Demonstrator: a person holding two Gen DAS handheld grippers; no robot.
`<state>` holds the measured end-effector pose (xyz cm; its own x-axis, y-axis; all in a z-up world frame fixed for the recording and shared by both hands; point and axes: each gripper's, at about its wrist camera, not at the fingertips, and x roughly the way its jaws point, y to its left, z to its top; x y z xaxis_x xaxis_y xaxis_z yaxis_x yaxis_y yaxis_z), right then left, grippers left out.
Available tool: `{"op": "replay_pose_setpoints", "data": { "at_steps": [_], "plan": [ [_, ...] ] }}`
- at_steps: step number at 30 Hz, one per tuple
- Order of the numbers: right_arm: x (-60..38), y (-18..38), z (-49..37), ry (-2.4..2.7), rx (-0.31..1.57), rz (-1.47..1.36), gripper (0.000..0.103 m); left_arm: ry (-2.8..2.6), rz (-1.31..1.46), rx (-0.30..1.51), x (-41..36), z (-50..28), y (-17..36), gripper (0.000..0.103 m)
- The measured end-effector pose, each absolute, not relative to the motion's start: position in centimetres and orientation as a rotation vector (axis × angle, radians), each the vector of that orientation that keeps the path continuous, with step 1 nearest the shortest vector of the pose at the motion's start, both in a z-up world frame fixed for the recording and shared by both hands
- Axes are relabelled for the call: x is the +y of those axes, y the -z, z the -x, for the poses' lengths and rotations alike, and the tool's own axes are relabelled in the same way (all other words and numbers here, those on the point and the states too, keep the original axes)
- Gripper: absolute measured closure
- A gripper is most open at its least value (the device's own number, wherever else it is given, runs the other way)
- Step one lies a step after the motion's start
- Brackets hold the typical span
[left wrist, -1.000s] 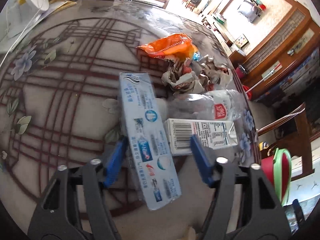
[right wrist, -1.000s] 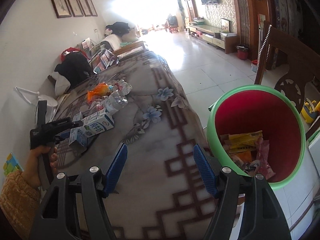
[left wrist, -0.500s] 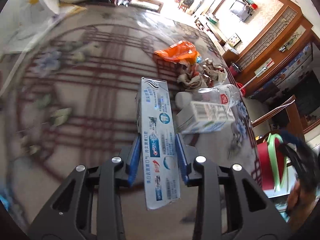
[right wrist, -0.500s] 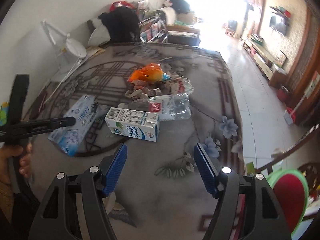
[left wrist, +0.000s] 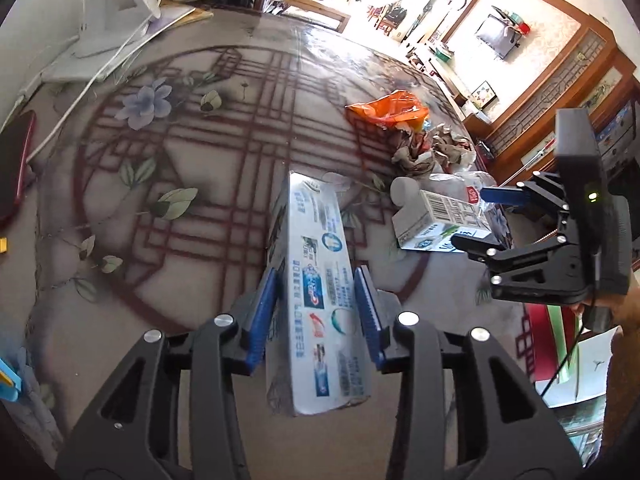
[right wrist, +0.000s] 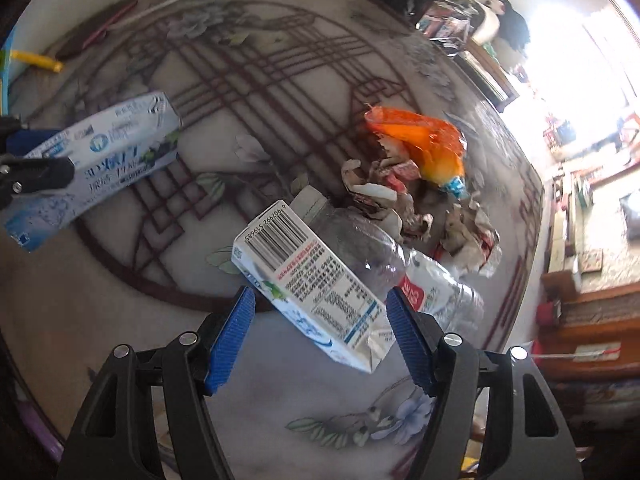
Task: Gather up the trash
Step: 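Grasp the white milk carton with the right tool and lift it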
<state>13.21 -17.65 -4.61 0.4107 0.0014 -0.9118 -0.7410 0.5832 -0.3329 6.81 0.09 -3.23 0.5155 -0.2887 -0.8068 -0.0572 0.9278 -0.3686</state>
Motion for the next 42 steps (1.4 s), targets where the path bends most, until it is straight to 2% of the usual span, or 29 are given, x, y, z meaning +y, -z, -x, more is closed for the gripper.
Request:
{"op": "replay_pose_setpoints", "data": {
  "at_steps": [2,5,8,9,10,11,12,13,15,17,18,19,21,22,24,30,32,35,36,37,38,39,42],
  "plan": [
    [-17.2,5.1,-13.6,-0.534,1.066,0.867,0.037,0.134,0.383,1.031,0.3,-7.0,3.4,0.065],
    [-16.9,6.5,-14.1,-0.529,1.12,0.902,0.04,0.117,0.383,1.041,0.3,-7.3,3.7,0.053],
    [-17.4,6.4,-14.0,-0.515,1.091,0.896,0.054,0.117,0.367,1.057,0.0,-7.5,4.1,0.052],
    [-17.9,6.1,-14.2,-0.515,1.096,0.856,0.064,0.114,0.359,1.062,-0.2,-7.6,4.3,0.052],
    [-18.4,5.6,-14.4,-0.513,1.092,0.811,0.079,0.11,0.349,1.071,-0.4,-7.7,4.6,0.052],
    [-18.7,5.0,-14.5,-0.513,1.09,0.773,0.087,0.107,0.341,1.084,-0.6,-7.8,5.0,0.052],
    [-19.3,4.4,-14.7,-0.522,1.1,0.713,0.1,0.106,0.34,1.094,-0.7,-7.9,5.3,0.052],
    [-19.7,4.2,-15.0,-0.532,1.119,0.668,0.103,0.106,0.34,1.105,-0.8,-8.0,5.6,0.052],
    [-20.5,4.2,-15.3,-0.513,1.136,0.64,0.103,0.104,0.337,1.117,-1.0,-7.9,6.0,0.052],
    [-21.1,4.2,-15.6,-0.484,1.111,0.634,0.099,0.102,0.337,1.114,-1.0,-7.7,5.9,0.052],
    [-21.2,4.0,-15.5,-0.479,1.104,0.615,0.094,0.1,0.341,1.105,-0.9,-7.6,5.8,0.052],
    [-21.5,4.2,-15.8,-0.486,1.112,0.579,0.084,0.096,0.343,1.098,-0.7,-7.5,5.7,0.052],
    [-21.7,4.1,-15.9,-0.501,1.11,0.535,0.078,0.094,0.347,1.093,-0.7,-7.6,5.6,0.052],
    [-21.5,4.0,-16.0,-0.51,1.111,0.525,0.067,0.096,0.351,1.093,-0.7,-7.6,5.6,0.052],
    [-21.5,3.9,-16.0,-0.506,1.102,0.527,0.056,0.102,0.349,1.096,-0.8,-7.6,5.6,0.052],
    [-20.7,4.2,-16.4,-0.584,1.127,0.455,0.053,0.103,0.359,1.095,-0.8,-7.8,5.6,0.052],
    [-20.2,4.6,-16.2,-0.602,1.117,0.477,0.047,0.101,0.364,1.093,-0.8,-7.8,5.6,0.052],
    [-19.3,5.5,-15.8,-0.583,1.117,0.547,0.047,0.104,0.357,1.094,-0.9,-8.0,5.6,0.052],
    [-19.1,5.9,-15.7,-0.565,1.112,0.572,0.05,0.104,0.35,1.096,-1.0,-8.1,5.7,0.052],
    [-19.0,6.1,-15.7,-0.551,1.113,0.58,0.062,0.103,0.345,1.096,-1.0,-8.1,5.8,0.052],
    [-19.1,6.3,-15.8,-0.552,1.121,0.566,0.064,0.098,0.339,1.096,-1.1,-8.2,5.9,0.053],
    [-19.3,6.3,-15.7,-0.558,1.127,0.534,0.065,0.093,0.334,1.096,-1.1,-8.2,6.0,0.062],
    [-20.0,5.5,-14.7,-0.567,1.096,0.469,0.066,0.098,0.333,1.088,-1.1,-8.1,5.9,0.067]
  ]
}}
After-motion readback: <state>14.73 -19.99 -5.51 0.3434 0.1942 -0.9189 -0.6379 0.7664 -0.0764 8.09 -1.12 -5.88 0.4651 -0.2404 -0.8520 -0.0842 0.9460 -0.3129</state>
